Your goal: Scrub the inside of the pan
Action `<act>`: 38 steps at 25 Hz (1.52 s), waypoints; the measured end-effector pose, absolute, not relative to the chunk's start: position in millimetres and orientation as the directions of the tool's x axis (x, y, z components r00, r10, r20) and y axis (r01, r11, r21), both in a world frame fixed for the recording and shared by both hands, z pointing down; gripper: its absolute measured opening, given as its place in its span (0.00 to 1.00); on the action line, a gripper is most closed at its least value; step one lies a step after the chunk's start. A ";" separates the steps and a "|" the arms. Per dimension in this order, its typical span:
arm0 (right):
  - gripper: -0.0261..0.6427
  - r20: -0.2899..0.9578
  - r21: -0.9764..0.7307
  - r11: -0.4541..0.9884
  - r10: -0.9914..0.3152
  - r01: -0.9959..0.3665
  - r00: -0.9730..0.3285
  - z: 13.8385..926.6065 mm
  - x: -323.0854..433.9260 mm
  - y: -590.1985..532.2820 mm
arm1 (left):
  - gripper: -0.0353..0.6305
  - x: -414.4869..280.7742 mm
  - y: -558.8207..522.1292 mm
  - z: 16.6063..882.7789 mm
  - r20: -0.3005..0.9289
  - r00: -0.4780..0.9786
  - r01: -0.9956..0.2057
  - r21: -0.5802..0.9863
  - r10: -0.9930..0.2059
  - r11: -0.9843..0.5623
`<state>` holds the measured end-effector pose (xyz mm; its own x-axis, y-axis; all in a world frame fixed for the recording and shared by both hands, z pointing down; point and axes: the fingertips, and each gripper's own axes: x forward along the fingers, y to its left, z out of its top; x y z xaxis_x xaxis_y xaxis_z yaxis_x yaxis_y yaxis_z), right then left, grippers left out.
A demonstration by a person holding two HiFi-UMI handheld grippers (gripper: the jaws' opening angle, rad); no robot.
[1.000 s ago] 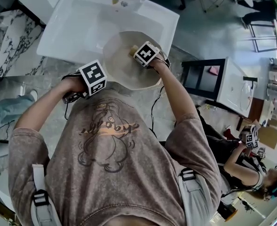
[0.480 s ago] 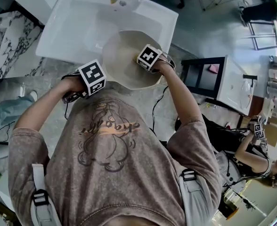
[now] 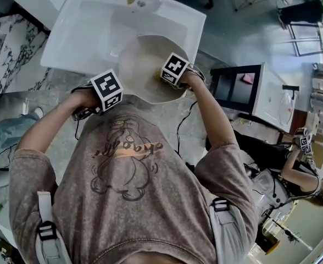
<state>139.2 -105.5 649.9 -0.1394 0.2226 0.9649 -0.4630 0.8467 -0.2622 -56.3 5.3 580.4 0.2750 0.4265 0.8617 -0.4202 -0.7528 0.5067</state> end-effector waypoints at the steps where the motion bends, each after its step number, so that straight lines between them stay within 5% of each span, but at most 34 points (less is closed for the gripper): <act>1: 0.26 0.962 -0.274 0.844 0.231 -0.461 -0.149 649.0 137.1 -103.2 | 0.20 -56.6 5.4 580.3 0.861 0.275 -0.420 0.509 0.429 -0.752; 12: 0.27 0.910 -0.398 0.808 0.287 -0.435 -0.300 639.3 95.5 -86.4 | 0.21 -57.6 8.8 583.0 0.867 0.268 -0.394 0.497 0.420 -0.773; 25: 0.27 0.923 -0.215 0.832 0.001 -0.511 -0.386 643.1 39.8 -122.8 | 0.21 -55.7 12.1 583.3 0.857 0.280 -0.401 0.513 0.432 -0.759; 38: 0.27 0.896 -0.178 0.798 -0.110 -0.576 -0.430 636.5 38.4 -150.2 | 0.20 -49.9 10.3 584.5 0.848 0.336 -0.438 0.527 0.411 -0.729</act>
